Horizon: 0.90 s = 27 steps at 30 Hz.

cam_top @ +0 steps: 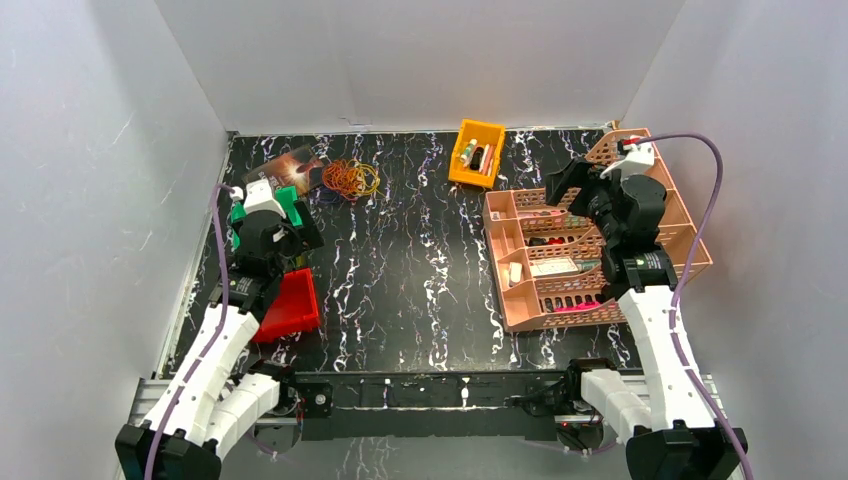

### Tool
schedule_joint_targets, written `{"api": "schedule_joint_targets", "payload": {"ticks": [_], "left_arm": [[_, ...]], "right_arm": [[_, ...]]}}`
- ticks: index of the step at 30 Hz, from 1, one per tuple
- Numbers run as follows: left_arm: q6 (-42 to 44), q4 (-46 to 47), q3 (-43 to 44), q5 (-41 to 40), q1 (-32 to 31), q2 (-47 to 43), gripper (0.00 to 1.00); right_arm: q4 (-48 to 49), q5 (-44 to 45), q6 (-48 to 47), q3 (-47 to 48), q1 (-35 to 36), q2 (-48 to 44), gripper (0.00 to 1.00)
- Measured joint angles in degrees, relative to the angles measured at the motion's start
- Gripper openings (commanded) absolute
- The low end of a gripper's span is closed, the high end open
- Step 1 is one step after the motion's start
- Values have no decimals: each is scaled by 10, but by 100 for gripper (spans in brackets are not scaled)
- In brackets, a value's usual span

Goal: Untangle the cables

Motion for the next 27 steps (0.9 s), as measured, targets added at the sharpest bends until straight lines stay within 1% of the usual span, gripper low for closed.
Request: {"api": "schedule_joint_targets", "payload": {"ticks": [9,14,22,27], "left_arm": [[9,-12,12,54,36,7,98],[10,-13,16,73,50,7,98],[9,-6,16,108,69,8,98],[10,-7,16,122,71,11,98]], "right_arm": [[-14,-63,3,14,-11,7,98],[-19,-71,17,16,-12,6,98],[-18,-71,70,16,-12,8,98],[-32,-92,79,34,-12,41,98]]}}
